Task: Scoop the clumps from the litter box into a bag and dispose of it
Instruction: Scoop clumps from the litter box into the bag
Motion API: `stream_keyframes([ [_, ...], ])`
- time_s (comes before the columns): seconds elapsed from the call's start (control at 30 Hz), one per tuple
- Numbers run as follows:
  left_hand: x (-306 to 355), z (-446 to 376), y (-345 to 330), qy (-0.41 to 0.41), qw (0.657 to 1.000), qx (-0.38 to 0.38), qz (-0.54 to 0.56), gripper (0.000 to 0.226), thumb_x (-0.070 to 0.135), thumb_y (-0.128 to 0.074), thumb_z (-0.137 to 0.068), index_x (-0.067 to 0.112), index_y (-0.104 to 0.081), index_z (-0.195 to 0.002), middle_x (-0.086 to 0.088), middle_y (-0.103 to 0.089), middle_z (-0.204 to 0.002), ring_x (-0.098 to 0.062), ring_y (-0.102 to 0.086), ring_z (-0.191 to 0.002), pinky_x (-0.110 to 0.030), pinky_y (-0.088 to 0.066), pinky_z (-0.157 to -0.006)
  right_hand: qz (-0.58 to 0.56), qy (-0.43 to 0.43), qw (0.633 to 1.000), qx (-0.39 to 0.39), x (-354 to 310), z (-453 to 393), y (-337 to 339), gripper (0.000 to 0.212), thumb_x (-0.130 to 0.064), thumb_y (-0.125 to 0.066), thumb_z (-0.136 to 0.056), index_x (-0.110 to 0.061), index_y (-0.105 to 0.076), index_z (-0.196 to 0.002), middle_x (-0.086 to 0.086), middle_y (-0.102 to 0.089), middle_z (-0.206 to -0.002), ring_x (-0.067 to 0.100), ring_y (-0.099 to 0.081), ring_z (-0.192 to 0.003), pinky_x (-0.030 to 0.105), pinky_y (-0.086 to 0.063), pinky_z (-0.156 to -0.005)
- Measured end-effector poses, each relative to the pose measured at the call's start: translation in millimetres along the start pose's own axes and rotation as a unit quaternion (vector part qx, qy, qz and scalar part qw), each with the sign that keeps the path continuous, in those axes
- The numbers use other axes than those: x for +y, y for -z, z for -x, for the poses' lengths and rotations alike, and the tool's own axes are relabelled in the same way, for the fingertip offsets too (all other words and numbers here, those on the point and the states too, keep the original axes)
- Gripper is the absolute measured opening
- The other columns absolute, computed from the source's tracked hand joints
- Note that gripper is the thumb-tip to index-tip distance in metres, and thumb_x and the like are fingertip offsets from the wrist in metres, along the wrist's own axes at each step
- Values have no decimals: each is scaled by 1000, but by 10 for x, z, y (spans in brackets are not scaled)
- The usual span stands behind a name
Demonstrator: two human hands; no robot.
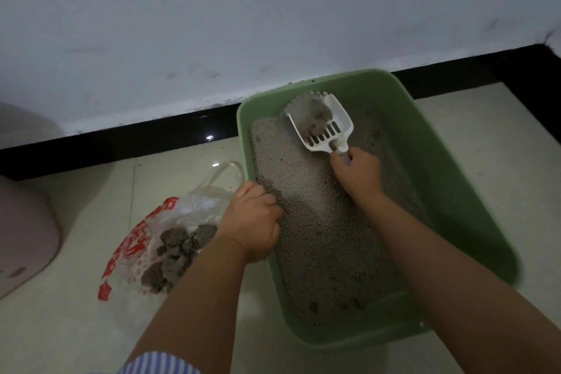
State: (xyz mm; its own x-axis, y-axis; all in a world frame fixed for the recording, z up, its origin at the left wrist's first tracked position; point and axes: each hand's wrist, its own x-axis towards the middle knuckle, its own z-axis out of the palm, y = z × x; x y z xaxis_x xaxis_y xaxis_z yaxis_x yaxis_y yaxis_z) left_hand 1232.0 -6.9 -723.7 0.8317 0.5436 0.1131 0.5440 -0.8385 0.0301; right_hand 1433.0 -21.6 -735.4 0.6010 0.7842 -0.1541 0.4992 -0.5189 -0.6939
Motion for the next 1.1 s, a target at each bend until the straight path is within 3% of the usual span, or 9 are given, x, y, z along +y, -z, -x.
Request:
stream_keyframes([
  [0.17,5,-8,9,-3,1000,-2,-13,29,26,-35,-62,17,-56,-43,4,-48,-46,-17,-48,-48,-27,-27,-71,-103,-7,995,11,57,73,130,43,-20,-55,-90,-17,-33,-52,-1,-33,-54,9,-29,-50,23,-21,-47],
  [0.27,1,-10,3,-5,1000,-6,-18,30,26,-35,-62,18,-57,-43,5,-48,-46,-17,-49,-47,-27,-27,-70,-109,10,994,20,176,132,239,36,-20,-56,-89,-14,-41,-56,-1,-37,-55,9,-32,-52,25,-25,-49],
  [0.47,5,-11,4,-8,999,-3,-31,32,26,-34,-62,18,-58,-43,4,-48,-45,-17,-49,-47,-29,-28,-71,88,36,992,-81,402,246,583,36,-30,-55,-90,-12,-46,-60,2,-41,-57,12,-37,-52,25,-29,-51],
  [0.7,-3,-12,-20,-20,999,-6,-29,32,27,-35,-62,17,-58,-43,3,-47,-45,-19,-50,-47,-29,-27,-70,206,48,970,-119,571,337,1132,38,-34,-50,-93,0,-61,-79,2,-42,-56,13,-38,-50,24,-30,-51],
  [0.87,-7,-8,-18,-25,1000,9,-17,33,26,-34,-63,17,-58,-42,3,-48,-44,-18,-49,-45,-28,-30,-69,303,51,935,-176,668,502,1434,38,-33,-48,-94,-19,-43,-59,-1,-38,-52,10,-36,-47,22,-27,-48],
  [0.97,-7,-10,-20,-24,1000,9,-15,34,26,-34,-63,17,-59,-42,3,-48,-44,-18,-49,-45,-24,-39,-68,349,47,914,-202,734,631,1486,39,-37,-47,-94,-15,-45,-62,-1,-38,-52,9,-36,-47,23,-29,-50],
  [1.1,-16,-3,-50,-26,999,7,-29,33,25,-33,-64,14,-56,-42,1,-48,-45,-21,-50,-46,-30,-32,-71,370,40,903,-215,695,758,1371,42,-38,-41,-96,-10,-44,-65,5,-42,-58,18,-45,-57,23,-30,-49],
])
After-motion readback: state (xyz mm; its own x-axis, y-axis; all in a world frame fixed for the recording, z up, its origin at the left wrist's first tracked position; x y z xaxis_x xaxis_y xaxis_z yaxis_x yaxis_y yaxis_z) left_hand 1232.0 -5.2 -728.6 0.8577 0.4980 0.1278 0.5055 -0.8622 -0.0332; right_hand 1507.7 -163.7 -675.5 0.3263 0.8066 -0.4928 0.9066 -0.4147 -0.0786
